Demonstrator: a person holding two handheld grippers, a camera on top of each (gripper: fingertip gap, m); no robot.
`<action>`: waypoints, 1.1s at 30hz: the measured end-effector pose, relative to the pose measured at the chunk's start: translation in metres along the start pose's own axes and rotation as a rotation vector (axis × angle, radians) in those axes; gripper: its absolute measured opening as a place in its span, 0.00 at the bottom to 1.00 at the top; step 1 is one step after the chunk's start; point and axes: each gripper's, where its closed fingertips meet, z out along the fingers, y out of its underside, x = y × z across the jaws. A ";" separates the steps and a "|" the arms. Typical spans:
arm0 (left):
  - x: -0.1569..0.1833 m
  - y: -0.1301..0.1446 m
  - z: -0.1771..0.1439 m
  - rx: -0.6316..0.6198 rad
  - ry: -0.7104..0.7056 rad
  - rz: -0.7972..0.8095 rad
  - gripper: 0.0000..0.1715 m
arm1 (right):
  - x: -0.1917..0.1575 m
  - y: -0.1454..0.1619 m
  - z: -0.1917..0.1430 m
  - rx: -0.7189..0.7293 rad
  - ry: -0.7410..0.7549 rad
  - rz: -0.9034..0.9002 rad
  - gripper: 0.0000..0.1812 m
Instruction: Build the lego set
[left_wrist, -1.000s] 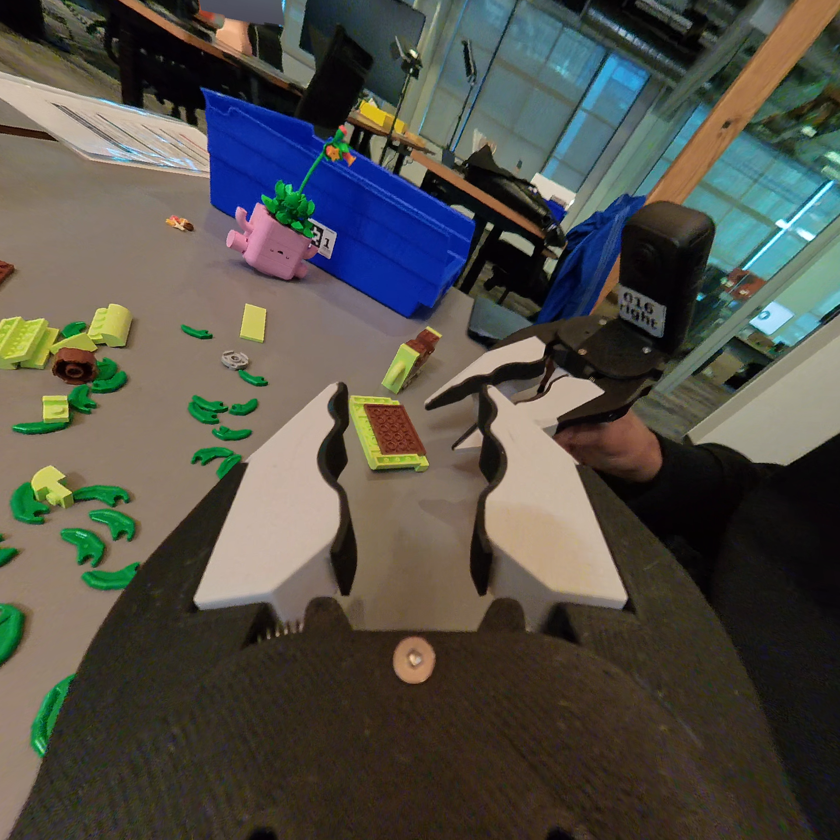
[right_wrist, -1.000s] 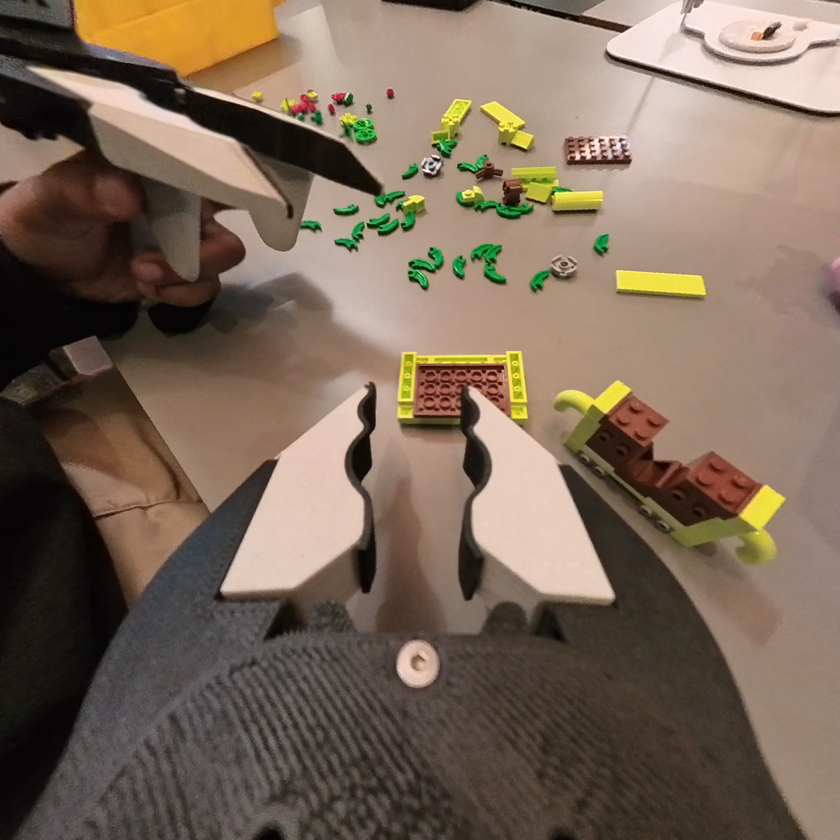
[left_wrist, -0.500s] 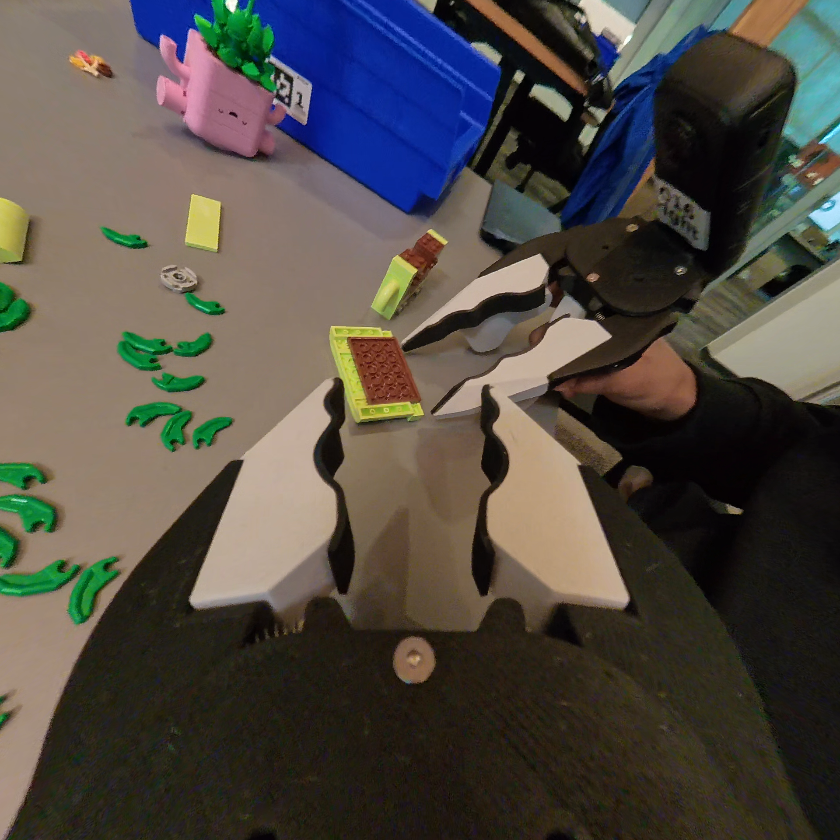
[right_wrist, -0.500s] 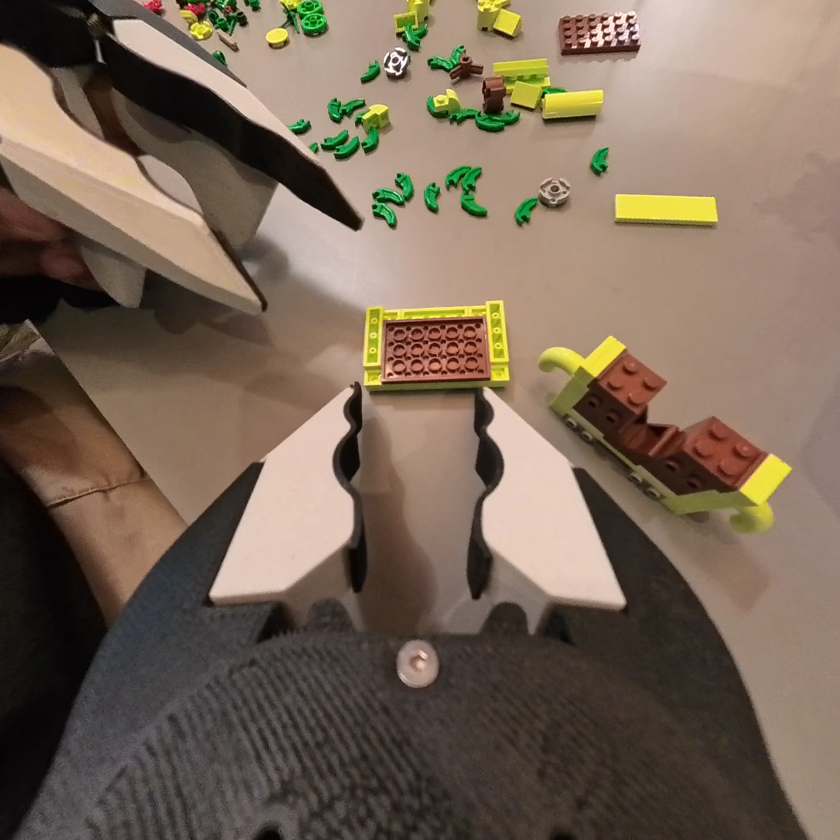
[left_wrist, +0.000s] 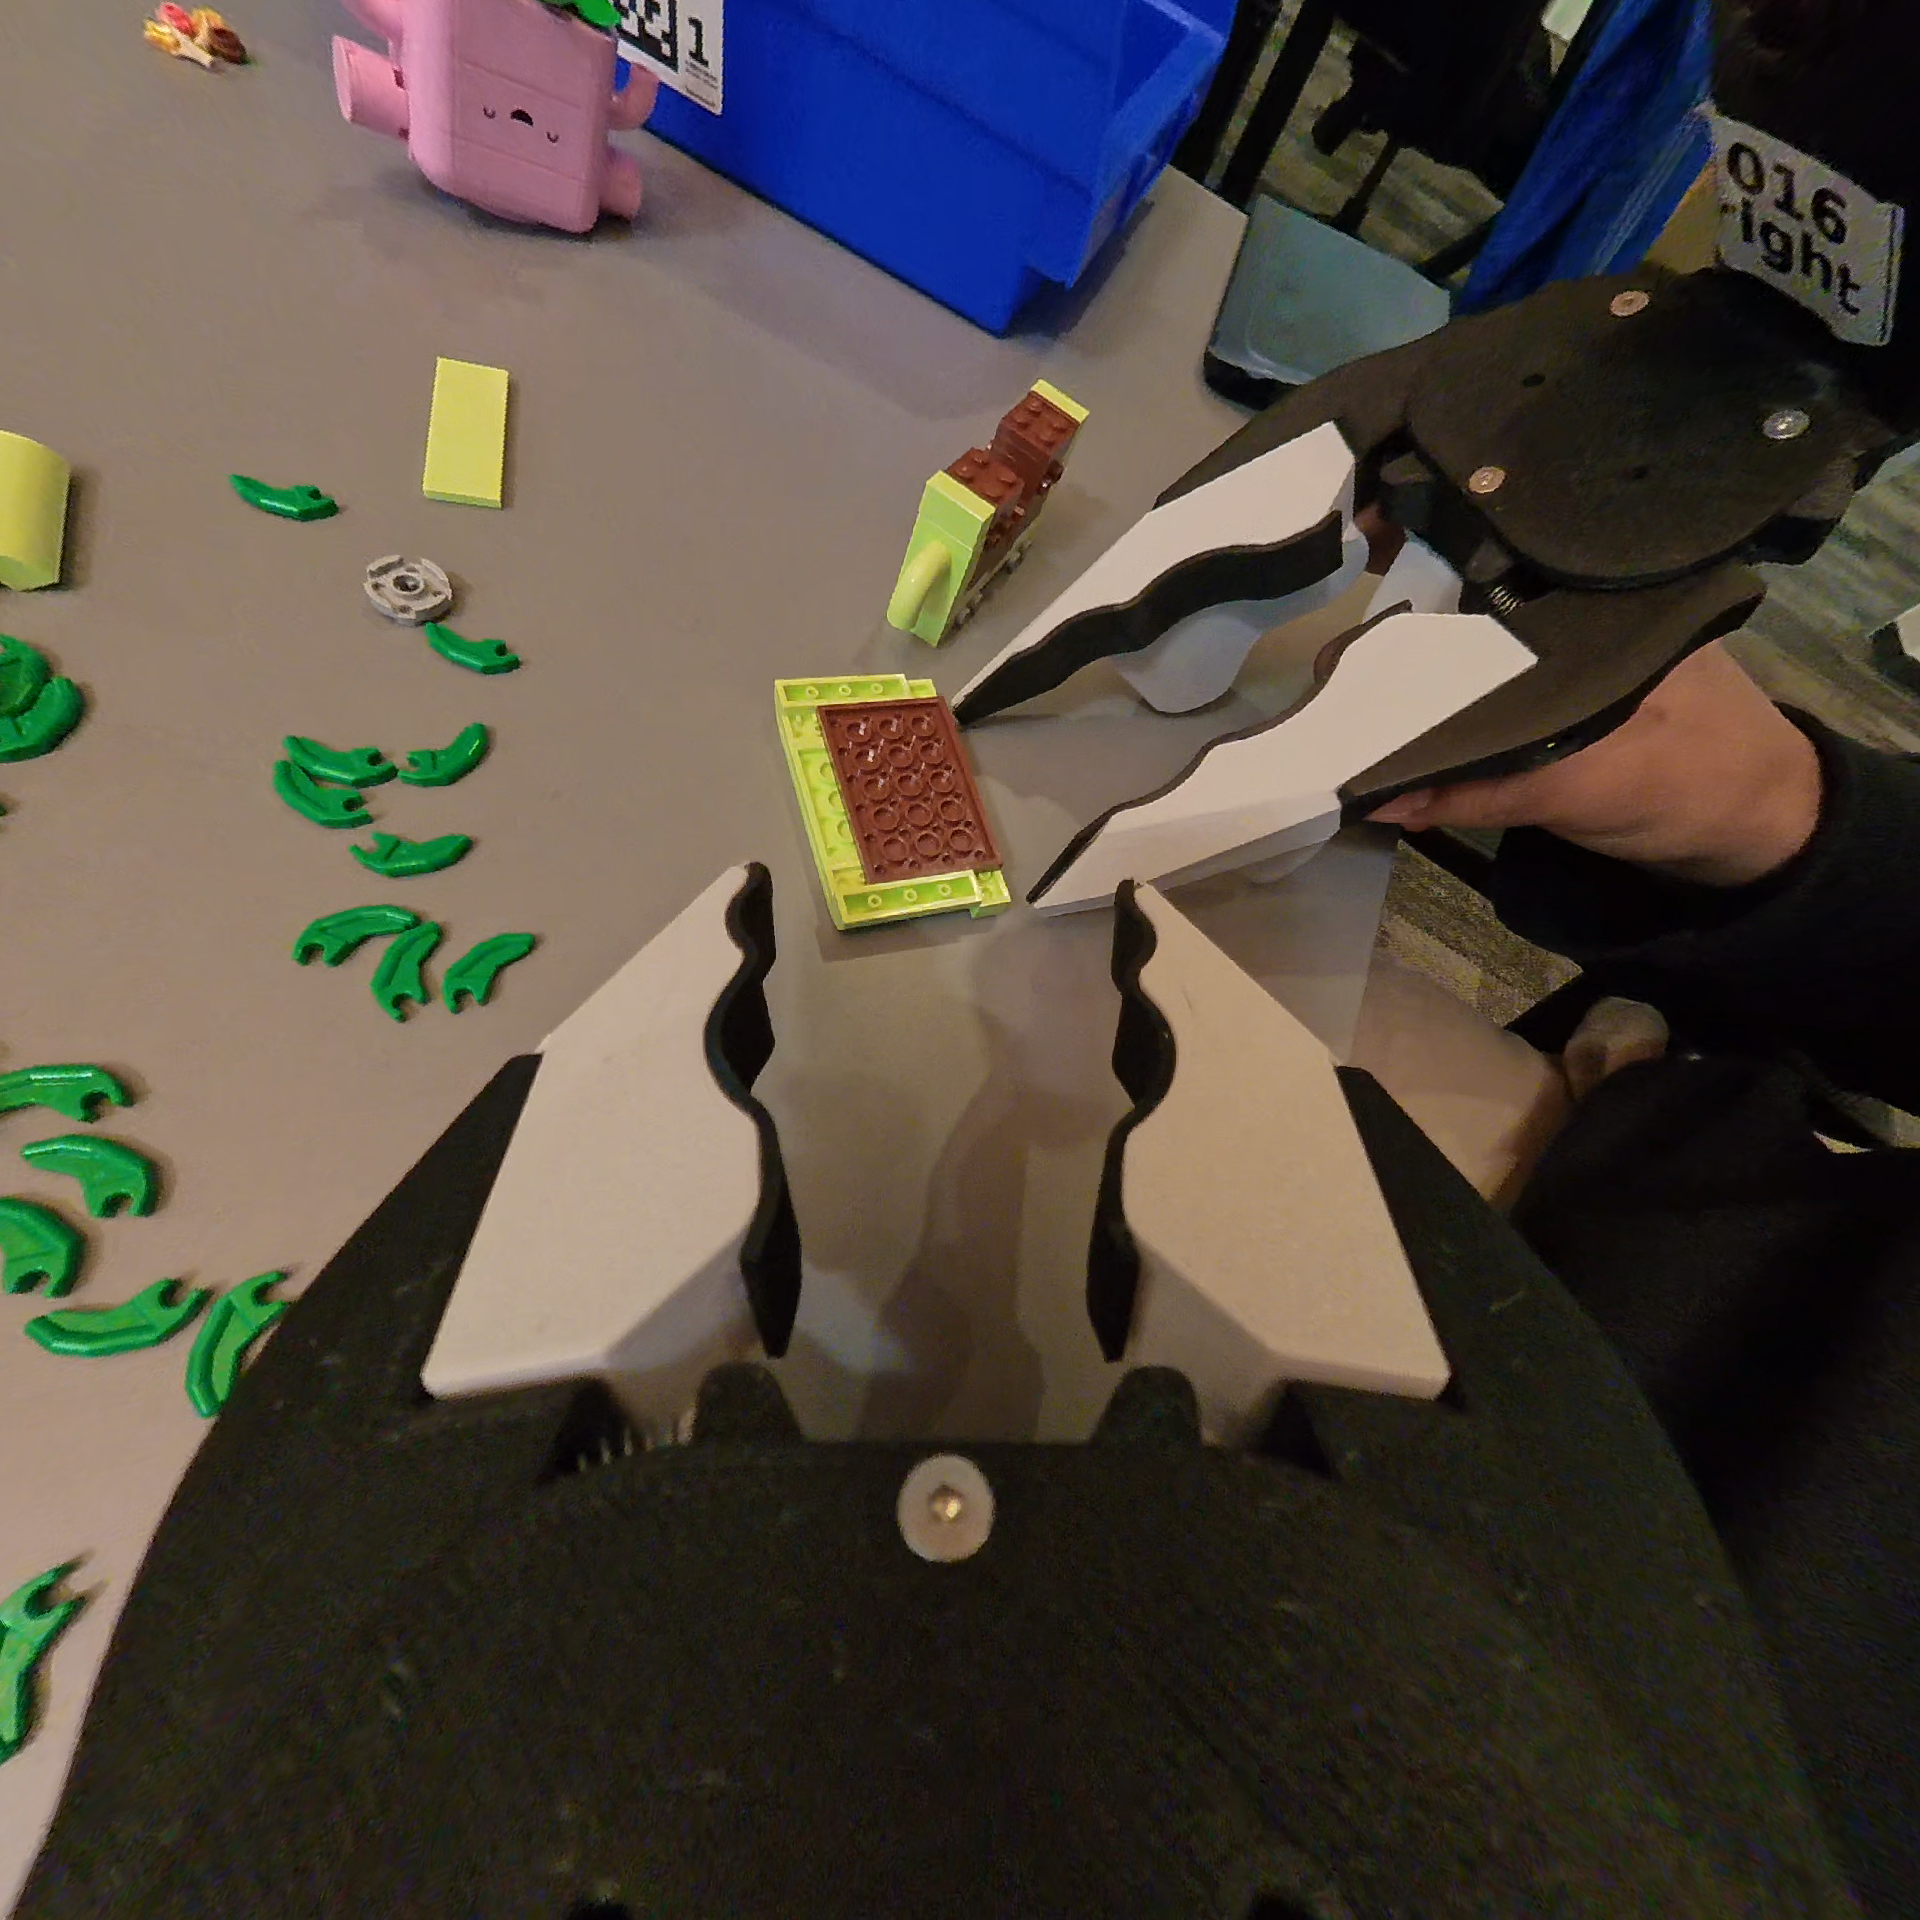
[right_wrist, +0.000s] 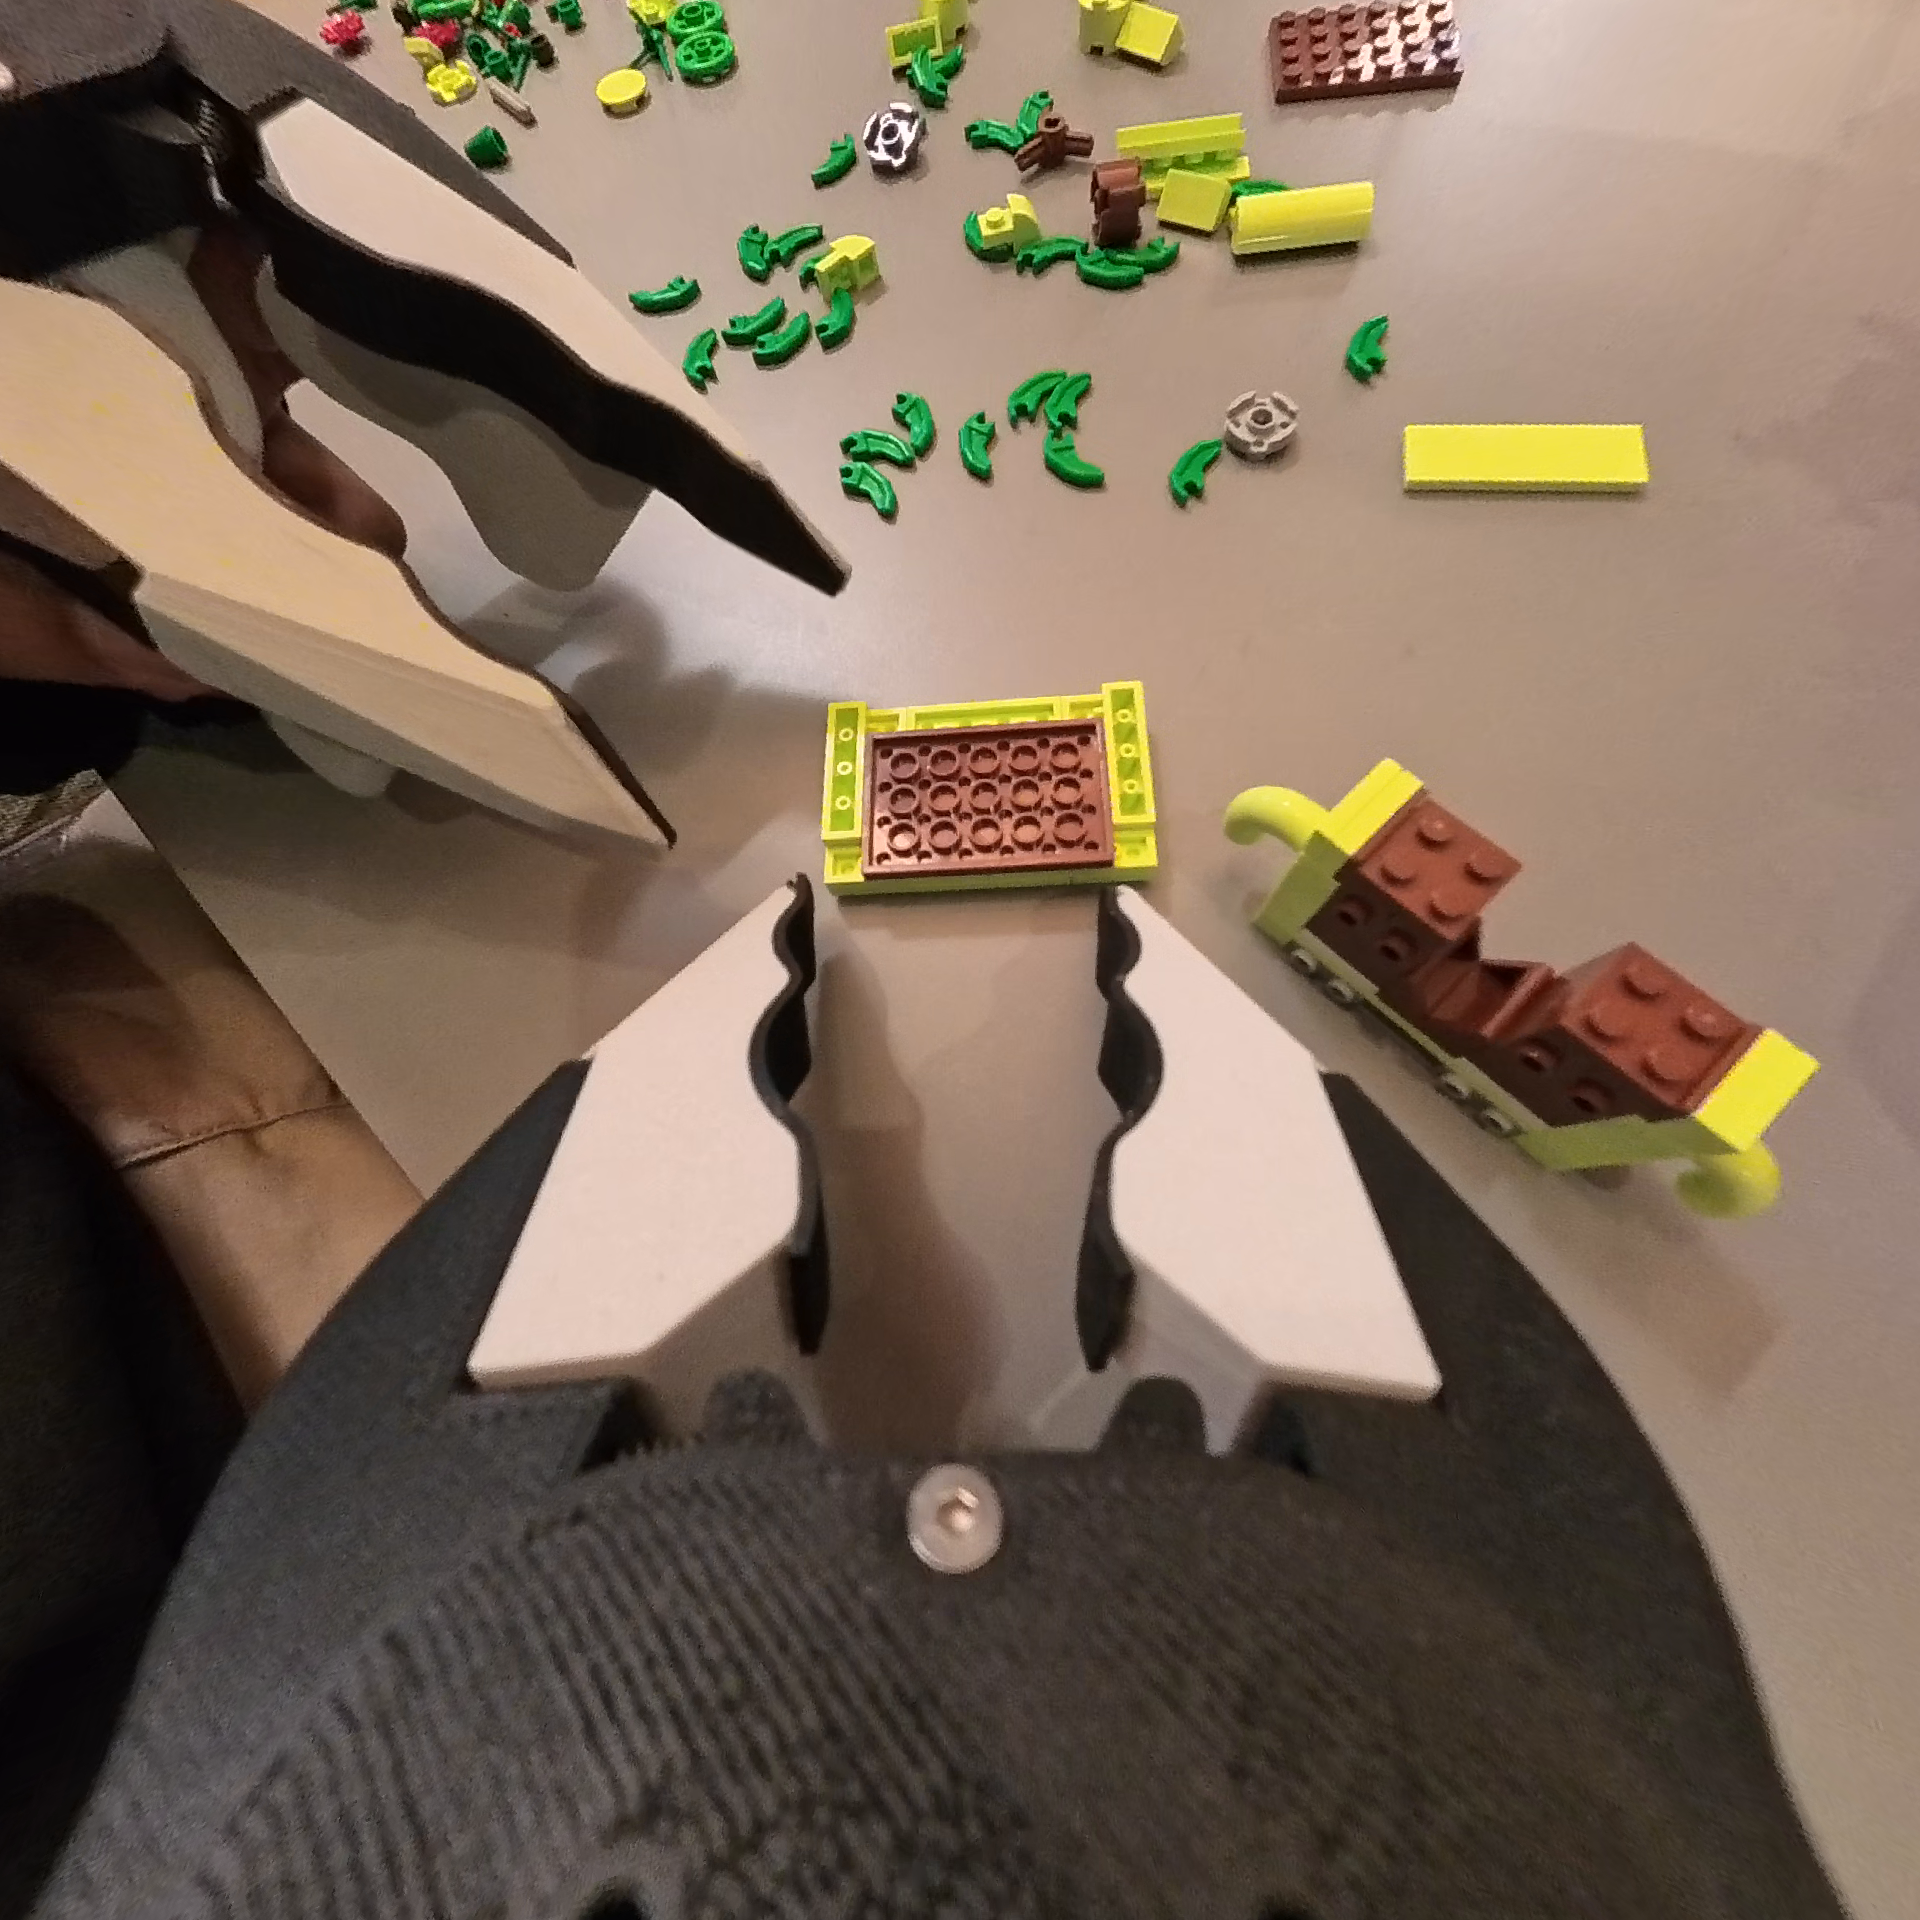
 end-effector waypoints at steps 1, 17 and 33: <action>0.000 0.000 0.000 -0.004 0.000 0.000 0.37 | 0.000 0.000 0.000 0.001 -0.001 0.003 0.29; -0.014 -0.002 0.021 -0.078 -0.015 -0.042 0.44 | 0.009 -0.006 0.008 -0.004 -0.001 0.062 0.21; 0.052 0.028 0.006 -0.115 0.188 -0.063 0.44 | -0.009 -0.012 0.017 -0.015 -0.119 0.028 0.30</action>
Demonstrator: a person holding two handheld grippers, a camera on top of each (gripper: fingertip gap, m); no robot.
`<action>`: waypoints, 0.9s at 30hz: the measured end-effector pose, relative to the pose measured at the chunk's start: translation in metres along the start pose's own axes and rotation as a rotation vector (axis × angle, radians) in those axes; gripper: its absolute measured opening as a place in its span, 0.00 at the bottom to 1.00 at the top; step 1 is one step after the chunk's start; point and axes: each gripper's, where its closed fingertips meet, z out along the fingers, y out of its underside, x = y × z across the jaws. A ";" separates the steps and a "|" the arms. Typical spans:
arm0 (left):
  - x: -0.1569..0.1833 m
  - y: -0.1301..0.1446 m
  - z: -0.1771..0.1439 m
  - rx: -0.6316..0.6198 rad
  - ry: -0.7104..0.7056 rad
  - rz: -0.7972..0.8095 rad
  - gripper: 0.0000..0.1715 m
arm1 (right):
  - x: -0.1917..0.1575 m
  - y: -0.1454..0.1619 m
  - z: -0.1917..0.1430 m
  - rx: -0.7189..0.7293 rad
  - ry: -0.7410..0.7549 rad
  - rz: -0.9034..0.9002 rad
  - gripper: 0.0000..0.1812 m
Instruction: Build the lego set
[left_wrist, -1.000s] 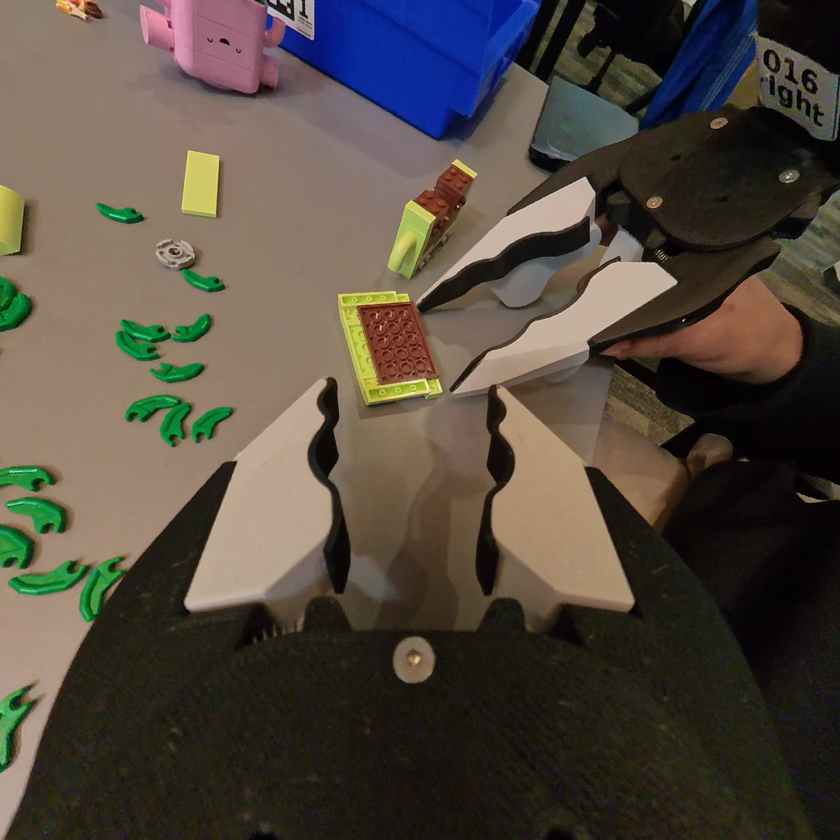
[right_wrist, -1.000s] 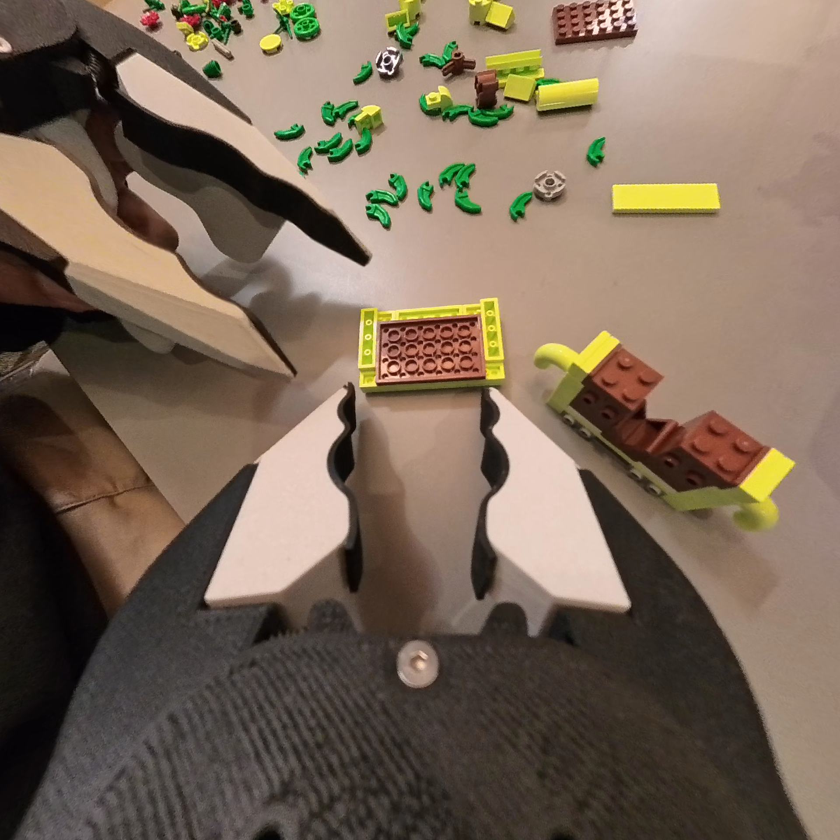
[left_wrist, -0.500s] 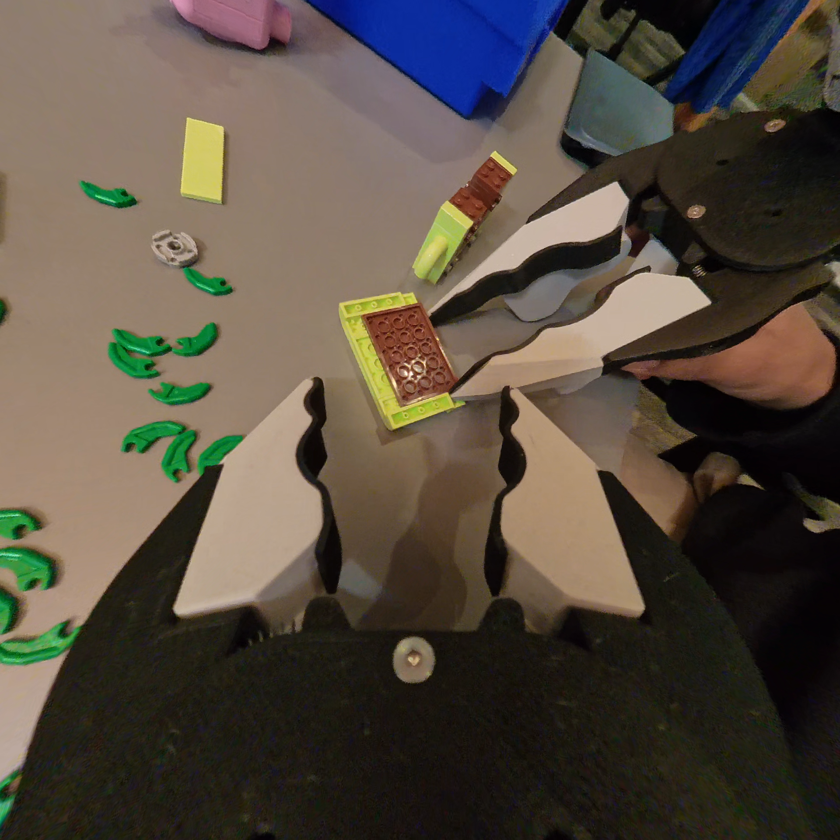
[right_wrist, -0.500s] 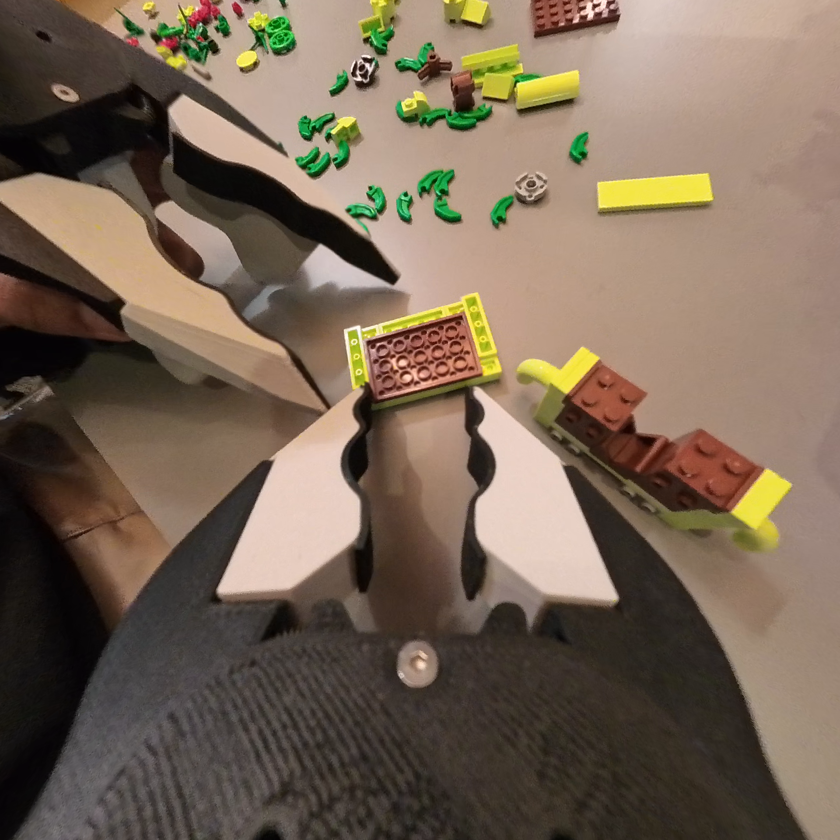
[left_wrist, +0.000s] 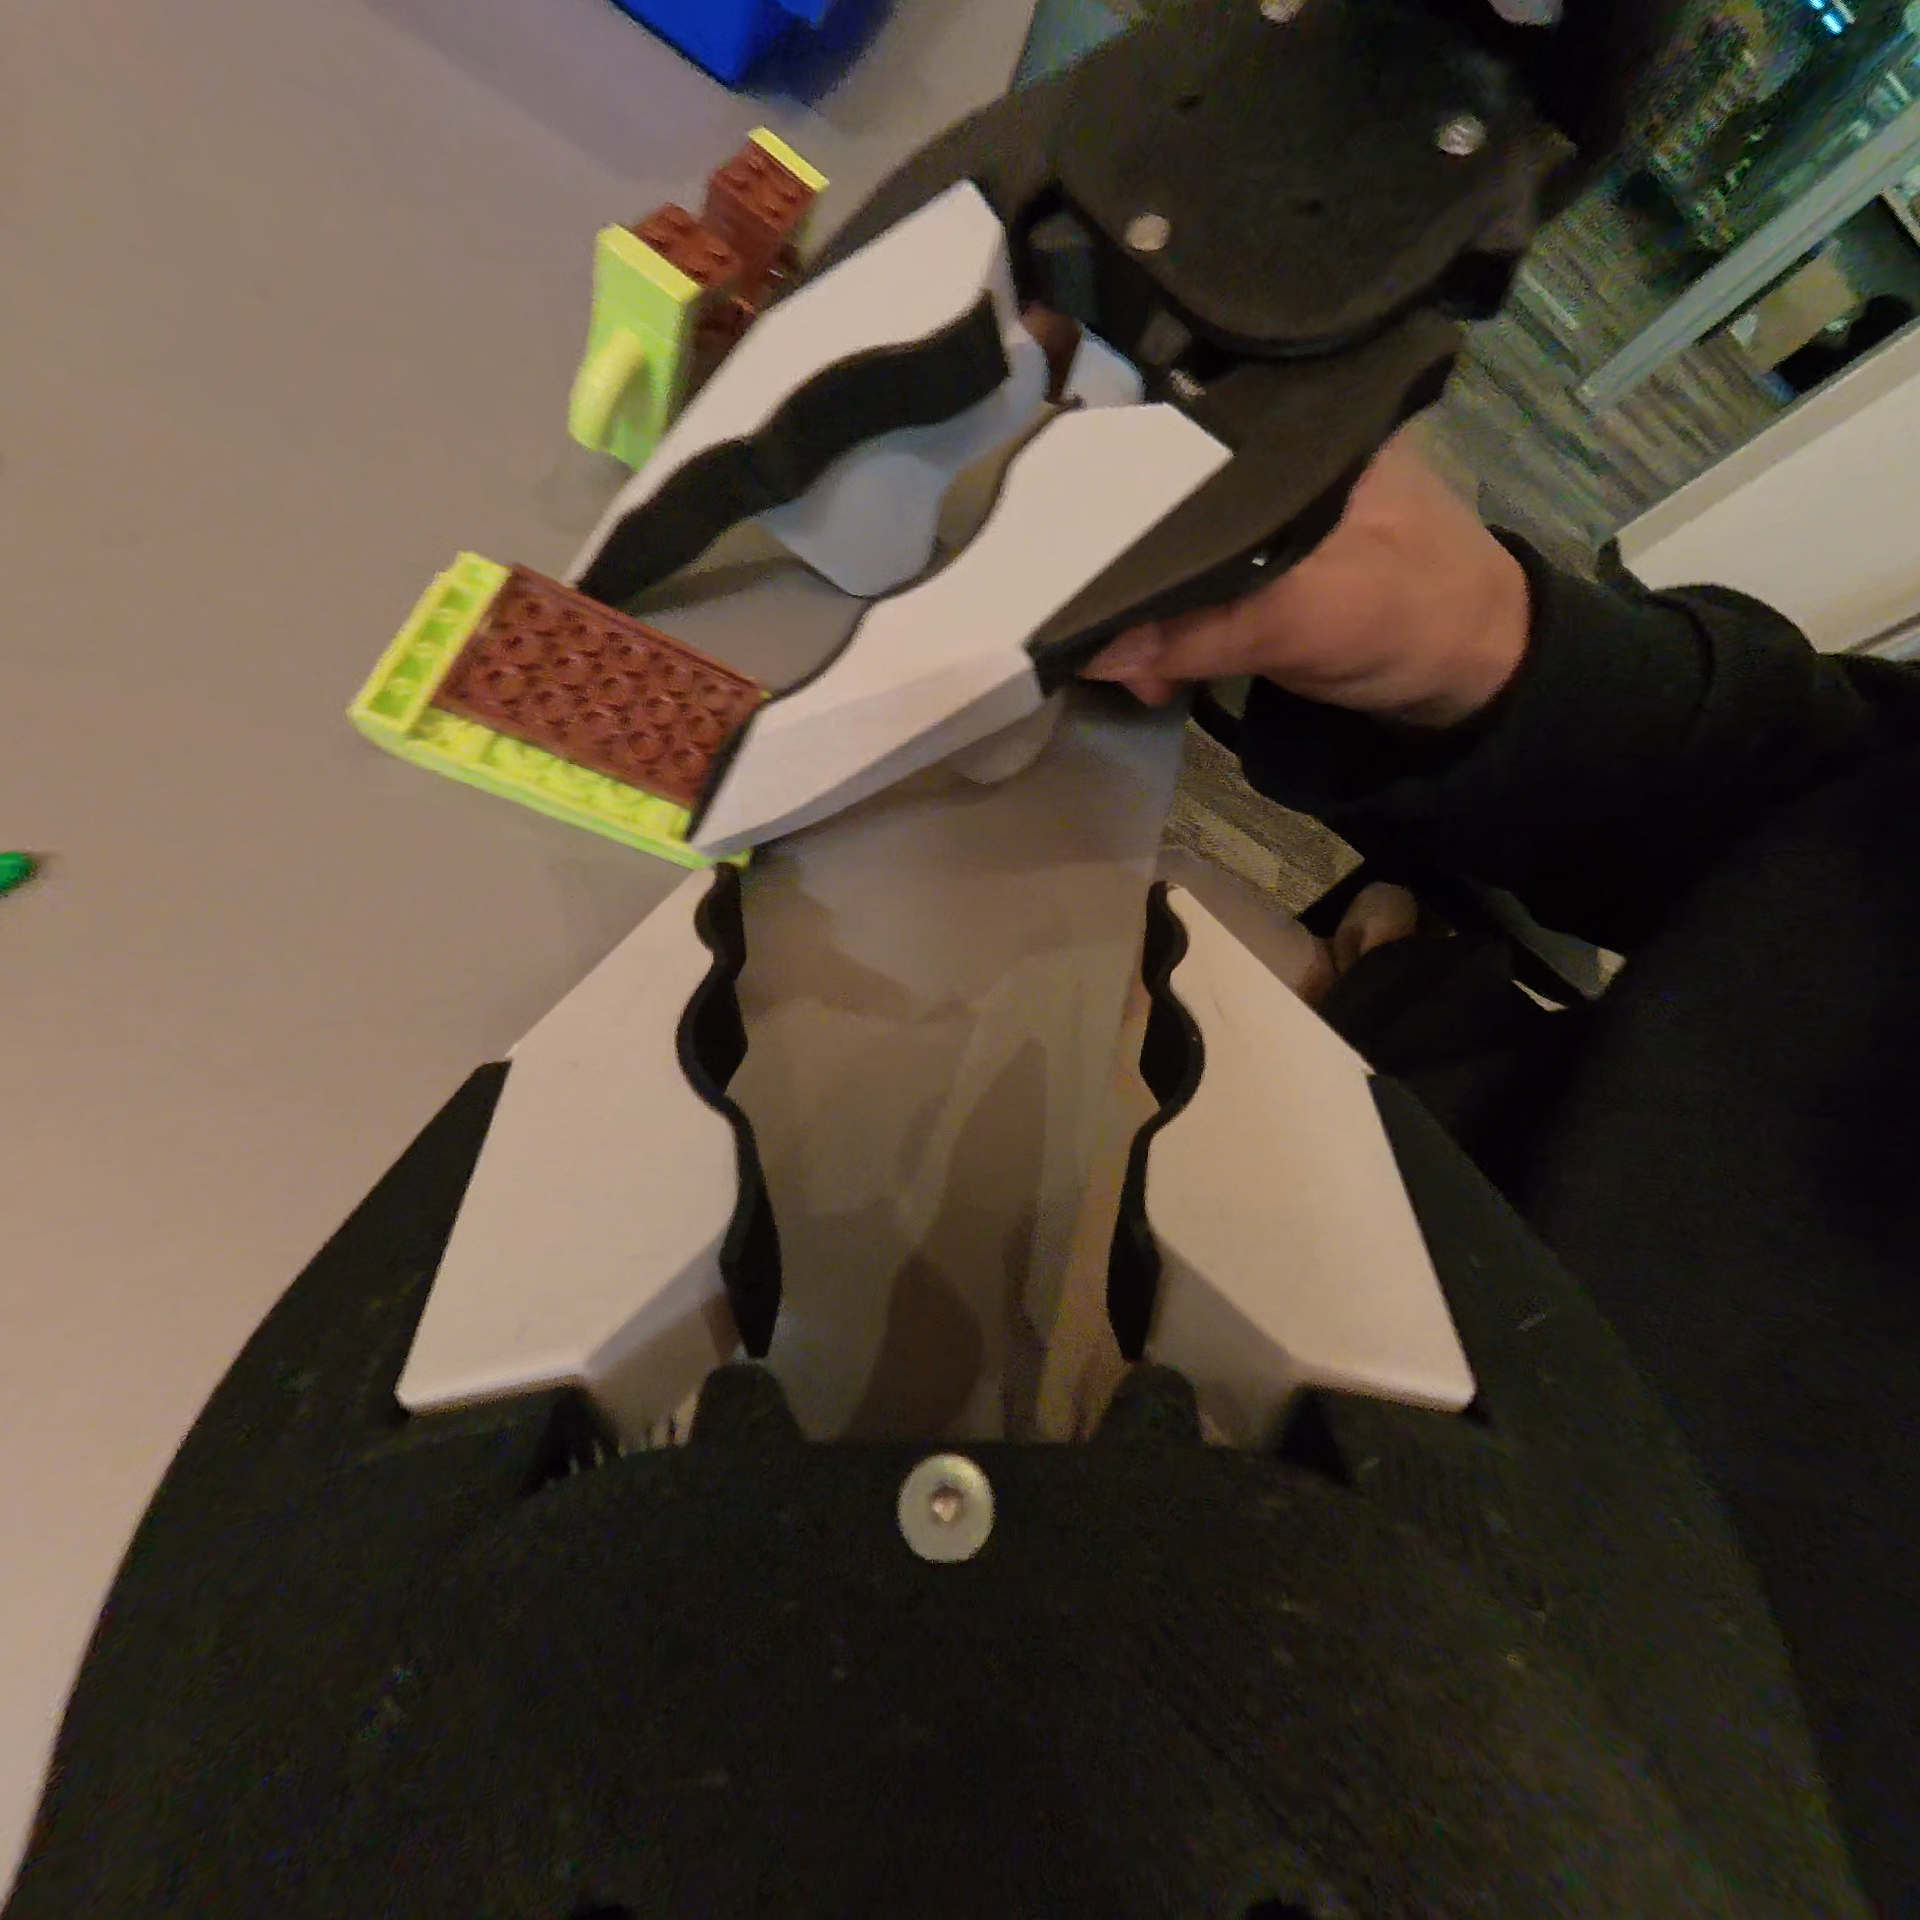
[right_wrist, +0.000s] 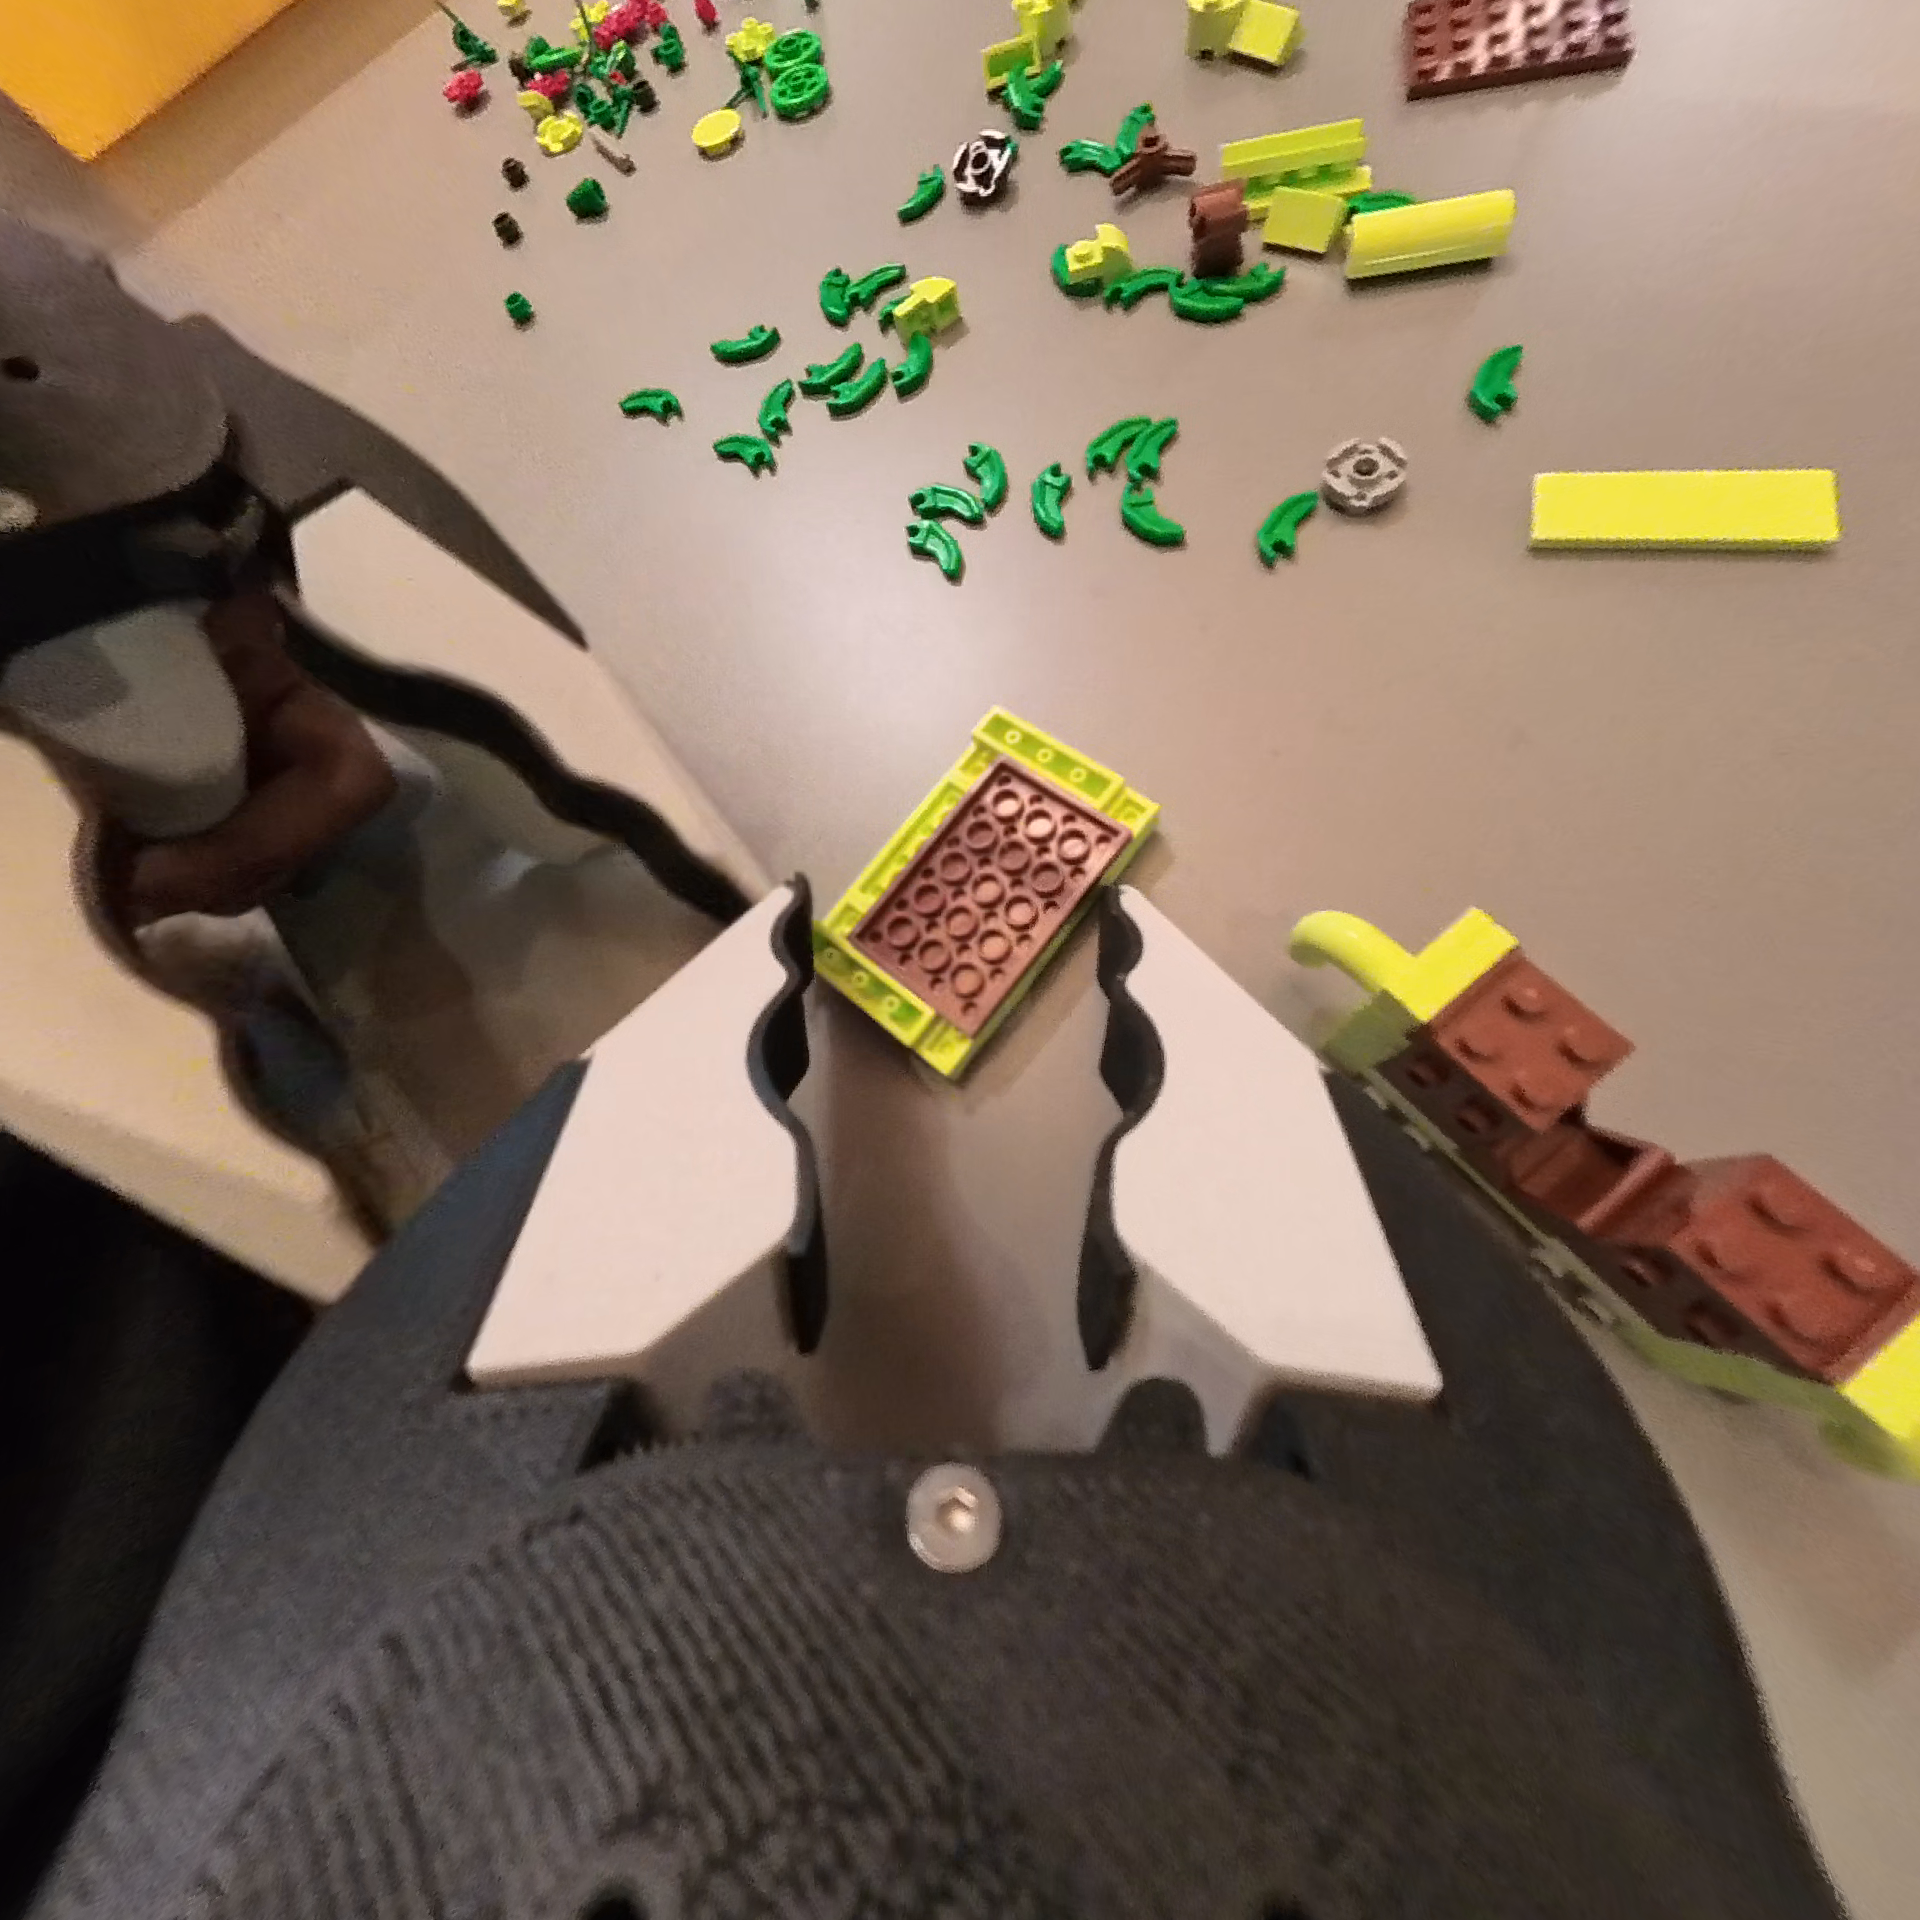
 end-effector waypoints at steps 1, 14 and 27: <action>0.006 0.002 0.001 -0.002 0.006 0.007 0.44 | -0.001 0.000 0.000 -0.001 0.000 -0.007 0.30; -0.021 -0.009 -0.037 0.156 -0.125 0.002 0.41 | -0.007 -0.005 -0.018 0.116 0.091 0.007 0.42; -0.060 -0.052 -0.024 0.185 -0.122 -0.008 0.47 | -0.015 0.011 -0.005 0.040 0.157 0.010 0.21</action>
